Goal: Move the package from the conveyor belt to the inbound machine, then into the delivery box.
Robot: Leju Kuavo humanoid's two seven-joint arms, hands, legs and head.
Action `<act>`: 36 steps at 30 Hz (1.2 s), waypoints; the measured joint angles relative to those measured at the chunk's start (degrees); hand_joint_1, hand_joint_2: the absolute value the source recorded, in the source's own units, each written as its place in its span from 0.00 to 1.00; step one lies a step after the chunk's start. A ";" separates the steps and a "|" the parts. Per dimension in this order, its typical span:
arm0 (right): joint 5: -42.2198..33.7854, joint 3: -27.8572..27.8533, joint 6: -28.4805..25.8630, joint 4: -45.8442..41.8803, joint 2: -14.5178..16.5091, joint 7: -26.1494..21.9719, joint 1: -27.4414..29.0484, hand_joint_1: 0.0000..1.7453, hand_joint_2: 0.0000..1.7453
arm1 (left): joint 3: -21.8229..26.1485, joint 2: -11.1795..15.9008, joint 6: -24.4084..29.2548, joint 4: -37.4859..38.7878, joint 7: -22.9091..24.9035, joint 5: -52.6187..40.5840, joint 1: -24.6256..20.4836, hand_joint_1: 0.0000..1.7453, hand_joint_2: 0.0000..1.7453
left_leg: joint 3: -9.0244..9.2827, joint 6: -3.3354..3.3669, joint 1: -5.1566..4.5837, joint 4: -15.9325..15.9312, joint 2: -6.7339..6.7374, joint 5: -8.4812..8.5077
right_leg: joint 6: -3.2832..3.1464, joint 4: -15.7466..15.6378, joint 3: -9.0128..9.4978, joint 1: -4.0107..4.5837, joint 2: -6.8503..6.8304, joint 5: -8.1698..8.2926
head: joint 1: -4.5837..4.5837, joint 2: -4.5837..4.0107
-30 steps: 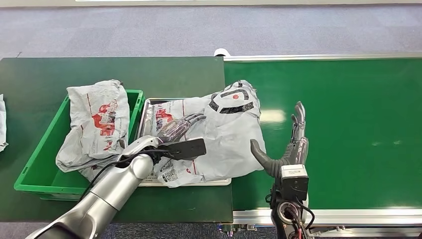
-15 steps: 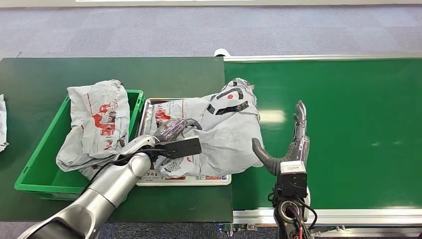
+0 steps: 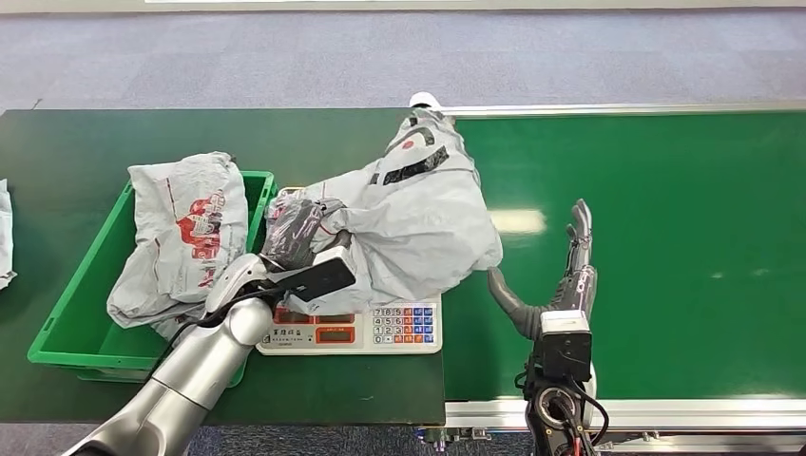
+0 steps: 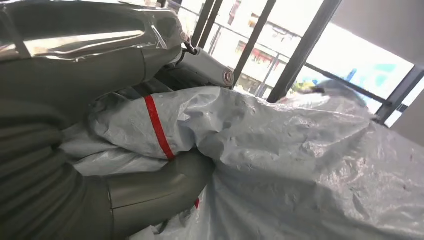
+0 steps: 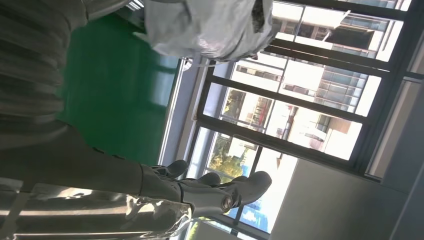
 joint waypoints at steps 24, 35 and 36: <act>-1.44 -2.43 0.83 0.93 0.67 -1.51 1.87 0.00 1.00 | 20.46 5.74 20.83 -23.11 12.59 -31.11 14.07 1.00 1.00 | -0.02 -0.02 0.01 -0.03 0.06 -0.02 | -0.02 0.01 -0.03 0.01 0.04 -0.04 | 0.00 0.00; 0.69 -3.93 3.02 0.89 1.32 -0.33 2.20 0.00 1.00 | 28.21 5.94 7.03 -24.53 24.57 -38.51 19.71 1.00 1.00 | -0.02 -0.02 0.00 -0.03 0.04 -0.02 | -0.03 0.00 -0.04 0.01 0.04 -0.04 | 0.00 0.00; 0.76 -4.00 3.05 0.89 1.37 -0.31 2.21 0.00 1.00 | 28.58 5.94 6.77 -24.62 24.85 -38.73 19.91 1.00 1.00 | -0.02 -0.02 0.01 -0.03 0.03 -0.02 | -0.03 0.00 -0.04 0.01 0.04 -0.04 | 0.00 0.00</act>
